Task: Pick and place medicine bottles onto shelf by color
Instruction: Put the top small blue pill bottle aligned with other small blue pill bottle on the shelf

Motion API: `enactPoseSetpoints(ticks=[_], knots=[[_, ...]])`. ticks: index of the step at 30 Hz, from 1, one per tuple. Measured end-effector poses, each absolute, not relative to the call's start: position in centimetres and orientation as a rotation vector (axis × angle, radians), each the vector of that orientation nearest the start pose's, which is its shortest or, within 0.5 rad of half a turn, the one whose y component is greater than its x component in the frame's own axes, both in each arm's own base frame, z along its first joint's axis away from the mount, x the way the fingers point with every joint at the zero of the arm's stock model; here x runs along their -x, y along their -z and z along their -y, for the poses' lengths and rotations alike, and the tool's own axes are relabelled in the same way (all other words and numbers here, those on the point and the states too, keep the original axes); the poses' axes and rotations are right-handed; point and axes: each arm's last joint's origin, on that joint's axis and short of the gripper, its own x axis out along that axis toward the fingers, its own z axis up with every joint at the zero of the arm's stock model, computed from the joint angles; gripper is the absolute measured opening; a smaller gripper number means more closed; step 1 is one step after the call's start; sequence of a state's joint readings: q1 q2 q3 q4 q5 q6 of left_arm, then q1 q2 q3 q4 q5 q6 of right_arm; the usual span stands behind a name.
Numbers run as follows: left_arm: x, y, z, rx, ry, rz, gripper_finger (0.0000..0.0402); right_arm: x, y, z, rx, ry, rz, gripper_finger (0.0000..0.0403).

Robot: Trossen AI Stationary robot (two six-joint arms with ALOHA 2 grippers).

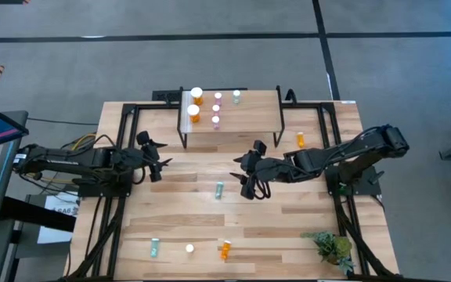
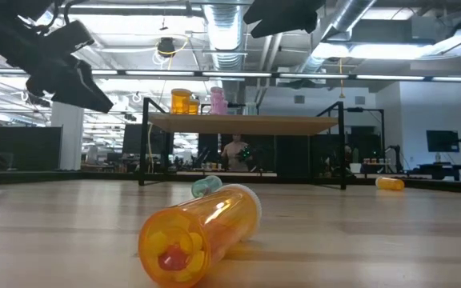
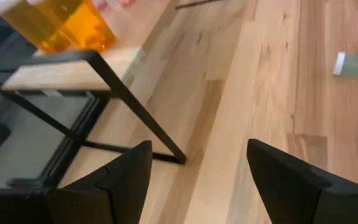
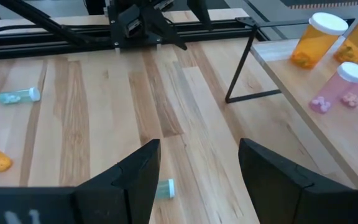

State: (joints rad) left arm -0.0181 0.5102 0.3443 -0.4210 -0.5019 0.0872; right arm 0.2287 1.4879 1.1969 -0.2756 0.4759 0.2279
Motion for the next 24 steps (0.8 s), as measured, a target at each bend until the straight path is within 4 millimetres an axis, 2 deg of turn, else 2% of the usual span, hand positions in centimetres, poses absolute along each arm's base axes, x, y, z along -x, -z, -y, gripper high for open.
enactPoseSetpoints(ticks=[24], knots=[[-11.84,-19.89,-1.18,-0.233,-0.445,-0.601,0.0252,-32.35,-30.35,-6.17,-0.027,0.299,-0.501,0.024]])
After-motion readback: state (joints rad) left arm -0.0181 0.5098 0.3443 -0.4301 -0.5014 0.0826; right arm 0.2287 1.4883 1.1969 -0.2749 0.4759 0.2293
